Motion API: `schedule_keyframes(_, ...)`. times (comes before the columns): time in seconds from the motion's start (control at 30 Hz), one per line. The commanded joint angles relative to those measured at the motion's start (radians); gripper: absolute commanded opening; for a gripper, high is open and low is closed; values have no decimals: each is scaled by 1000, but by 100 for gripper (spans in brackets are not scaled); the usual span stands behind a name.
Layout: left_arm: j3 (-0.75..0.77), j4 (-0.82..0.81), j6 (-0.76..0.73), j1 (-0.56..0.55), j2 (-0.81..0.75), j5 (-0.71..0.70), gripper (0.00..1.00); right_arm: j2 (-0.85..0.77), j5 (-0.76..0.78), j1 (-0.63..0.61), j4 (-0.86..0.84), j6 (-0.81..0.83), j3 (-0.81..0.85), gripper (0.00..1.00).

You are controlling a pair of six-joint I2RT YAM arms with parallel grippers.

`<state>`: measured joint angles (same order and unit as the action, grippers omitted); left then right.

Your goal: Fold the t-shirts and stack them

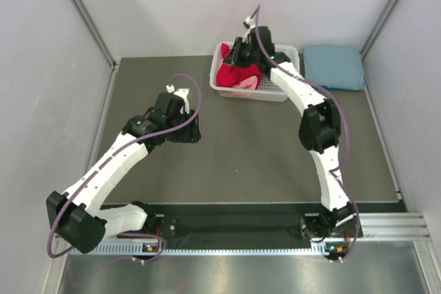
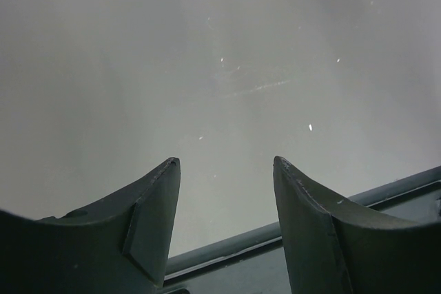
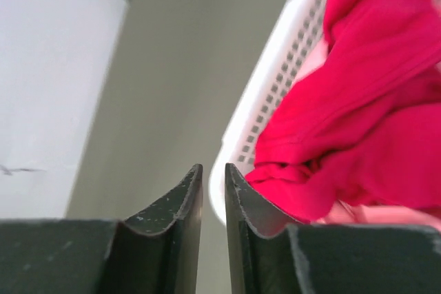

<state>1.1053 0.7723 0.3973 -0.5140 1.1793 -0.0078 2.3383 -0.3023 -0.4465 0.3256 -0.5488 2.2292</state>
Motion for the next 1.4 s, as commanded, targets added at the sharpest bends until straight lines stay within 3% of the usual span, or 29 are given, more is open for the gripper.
schedule_keyframes(0.0, 45, -54, 8, 8, 3, 2, 61, -197, -6, 86, 13, 4, -17, 20)
schedule_keyframes(0.27, 39, -84, -8, 9, -18, -6, 62, -415, 26, 422, -45, -60, -315, 20)
schedule_keyframes(0.43, 5, -106, -2, 11, -41, -12, 61, -344, -107, 603, -54, -17, -326, 0)
schedule_keyframes(0.53, -7, -108, 6, 11, -41, -12, 61, -263, -230, 666, -78, -33, -342, 0)
schedule_keyframes(0.9, 14, -77, 9, 20, -21, -23, 62, -111, -445, 789, -318, -22, -546, 0)
schedule_keyframes(1.17, 33, -73, 5, 22, 31, -6, 62, -2, -377, 836, -179, 82, -448, 0)
schedule_keyframes(1.37, 42, -102, -2, 23, 62, 3, 62, -118, -379, 836, -158, 107, -476, 0)
